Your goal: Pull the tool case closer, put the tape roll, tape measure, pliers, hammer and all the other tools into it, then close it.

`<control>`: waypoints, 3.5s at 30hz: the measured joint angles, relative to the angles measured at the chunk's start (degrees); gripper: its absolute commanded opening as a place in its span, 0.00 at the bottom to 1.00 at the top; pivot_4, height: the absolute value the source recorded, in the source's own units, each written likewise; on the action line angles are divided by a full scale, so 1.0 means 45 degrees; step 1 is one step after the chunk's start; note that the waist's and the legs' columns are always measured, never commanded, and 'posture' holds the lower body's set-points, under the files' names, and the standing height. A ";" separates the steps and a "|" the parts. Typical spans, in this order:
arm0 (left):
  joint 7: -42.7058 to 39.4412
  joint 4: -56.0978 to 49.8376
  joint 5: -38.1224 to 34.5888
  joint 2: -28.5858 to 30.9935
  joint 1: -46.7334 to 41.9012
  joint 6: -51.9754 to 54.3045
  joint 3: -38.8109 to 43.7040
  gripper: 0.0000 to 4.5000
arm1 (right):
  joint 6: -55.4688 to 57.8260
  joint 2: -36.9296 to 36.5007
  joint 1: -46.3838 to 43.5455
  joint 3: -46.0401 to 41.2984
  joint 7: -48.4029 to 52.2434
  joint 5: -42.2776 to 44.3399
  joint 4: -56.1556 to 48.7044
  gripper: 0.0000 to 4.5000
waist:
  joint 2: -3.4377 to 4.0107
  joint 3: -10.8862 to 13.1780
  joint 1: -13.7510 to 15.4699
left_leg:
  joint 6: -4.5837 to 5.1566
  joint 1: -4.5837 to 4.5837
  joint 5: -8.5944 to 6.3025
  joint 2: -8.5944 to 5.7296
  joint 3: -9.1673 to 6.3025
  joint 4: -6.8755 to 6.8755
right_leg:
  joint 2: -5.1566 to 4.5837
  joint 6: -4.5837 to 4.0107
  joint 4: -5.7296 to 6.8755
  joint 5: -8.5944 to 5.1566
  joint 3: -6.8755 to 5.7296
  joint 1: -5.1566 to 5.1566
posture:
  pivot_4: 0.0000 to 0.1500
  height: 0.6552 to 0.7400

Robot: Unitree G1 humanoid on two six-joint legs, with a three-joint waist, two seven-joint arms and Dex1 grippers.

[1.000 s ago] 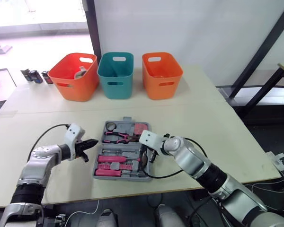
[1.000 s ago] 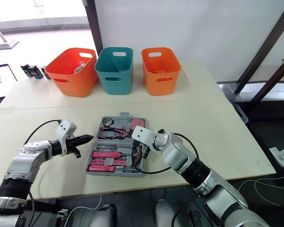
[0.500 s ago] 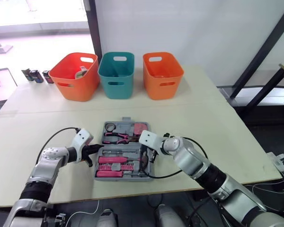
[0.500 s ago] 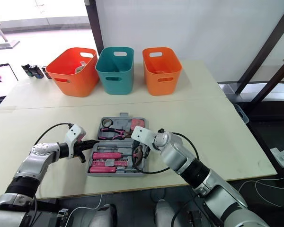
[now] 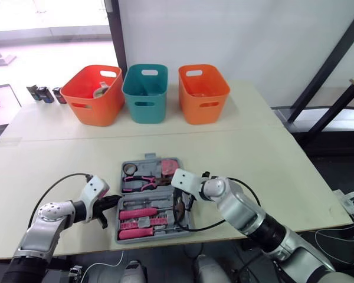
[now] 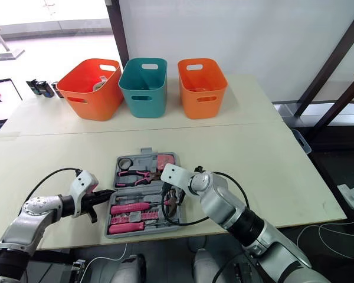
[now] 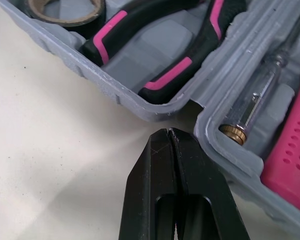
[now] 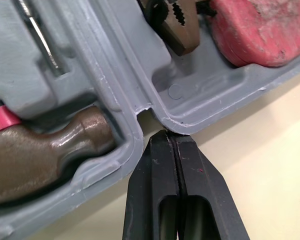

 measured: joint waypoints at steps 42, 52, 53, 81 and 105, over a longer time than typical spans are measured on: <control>-0.1546 -0.0360 -0.1753 0.1294 0.1151 -0.1137 0.2365 0.01 | -0.0346 -0.2359 0.0362 -0.2399 0.1184 0.1444 -0.0865 0.00 | -0.0006 0.0011 -0.0001 | -0.0002 -0.0043 0.0001 -0.0009 0.0015 0.0027 | -0.0025 -0.0020 -0.0019 0.0008 0.0000 -0.0032 | 1.00 1.00; -0.4942 -0.1382 -0.4240 0.0264 0.2614 -0.1954 0.2127 0.00 | 0.0949 -0.0750 0.0473 -0.5346 0.1200 0.4242 -0.0888 0.21 | -0.0005 0.0012 0.0045 | -0.0002 -0.0045 0.0001 -0.0011 0.0021 0.0053 | -0.0034 -0.0036 -0.0037 0.0018 -0.0001 -0.0016 | 1.00 1.00; -0.4912 -0.1343 -0.4063 0.0045 0.2402 -0.2103 0.1834 0.00 | 0.1178 -0.0466 0.0469 -0.5549 0.1057 0.4481 -0.0802 0.30 | -0.0006 0.0011 0.0054 | -0.0003 -0.0046 0.0001 -0.0011 0.0019 0.0061 | -0.0033 -0.0042 -0.0037 0.0022 -0.0001 -0.0009 | 1.00 1.00; -0.3934 0.1089 -0.0926 -0.0148 0.1877 -0.6170 -0.0923 0.00 | 0.3052 0.2617 -0.3120 -0.8912 -0.1387 0.7063 0.7860 0.99 | 0.0120 -0.0013 -0.0024 | 0.0001 -0.0021 0.0003 -0.0007 0.0020 0.0042 | -0.0021 -0.0041 -0.0029 0.0031 0.0001 0.0000 | 1.00 1.00; -0.4396 0.2715 -0.0638 0.0519 0.0835 -0.7464 -0.1396 0.00 | -0.0836 0.4288 -0.5421 -1.1876 0.0318 0.8348 1.5653 0.99 | 0.0174 -0.0019 -0.0743 | 0.0001 0.0183 -0.0001 -0.0006 0.0015 0.0003 | -0.0015 -0.0031 -0.0049 0.0018 0.0008 0.0195 | 1.00 1.00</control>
